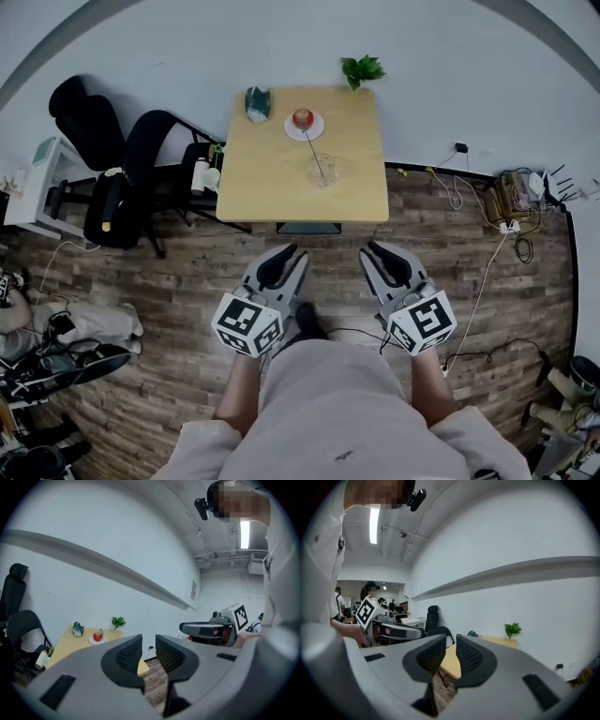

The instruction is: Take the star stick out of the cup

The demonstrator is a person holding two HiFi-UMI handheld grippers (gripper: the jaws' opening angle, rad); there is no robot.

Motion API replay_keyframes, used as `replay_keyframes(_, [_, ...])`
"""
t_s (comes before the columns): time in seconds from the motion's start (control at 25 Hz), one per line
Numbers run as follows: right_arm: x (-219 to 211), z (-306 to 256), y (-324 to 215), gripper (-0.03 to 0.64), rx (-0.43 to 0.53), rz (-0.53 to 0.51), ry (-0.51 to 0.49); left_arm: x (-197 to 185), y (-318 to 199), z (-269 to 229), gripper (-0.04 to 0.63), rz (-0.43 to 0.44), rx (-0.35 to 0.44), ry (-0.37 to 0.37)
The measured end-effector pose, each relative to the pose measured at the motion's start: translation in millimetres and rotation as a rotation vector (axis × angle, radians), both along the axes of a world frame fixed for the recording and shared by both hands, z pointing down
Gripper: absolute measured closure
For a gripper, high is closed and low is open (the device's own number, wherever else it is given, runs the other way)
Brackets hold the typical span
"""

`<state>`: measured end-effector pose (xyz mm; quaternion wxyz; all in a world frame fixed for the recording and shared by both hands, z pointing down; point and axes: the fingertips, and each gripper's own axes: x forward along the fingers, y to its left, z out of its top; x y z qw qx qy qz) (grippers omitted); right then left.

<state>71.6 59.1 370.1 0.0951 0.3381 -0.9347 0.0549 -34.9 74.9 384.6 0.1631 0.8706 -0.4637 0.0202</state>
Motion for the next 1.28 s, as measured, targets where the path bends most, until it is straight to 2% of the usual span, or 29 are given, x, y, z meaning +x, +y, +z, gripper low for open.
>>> replay_keyframes(0.4, [-31, 17, -31, 0.549, -0.03, 0.049, 0.043, -30, -38, 12, 0.522, 0.063, -0.01, -0.011])
replay_keyframes(0.68, [-34, 30, -49, 0.549, -0.075, 0.069, 0.052, -39, -54, 24, 0.522, 0.062, -0.041, 0.005])
replay_keyframes(1.28, [-52, 27, -129, 0.549, -0.073, -0.011, 0.03, -43, -115, 16, 0.522, 0.009, -0.042, 0.008])
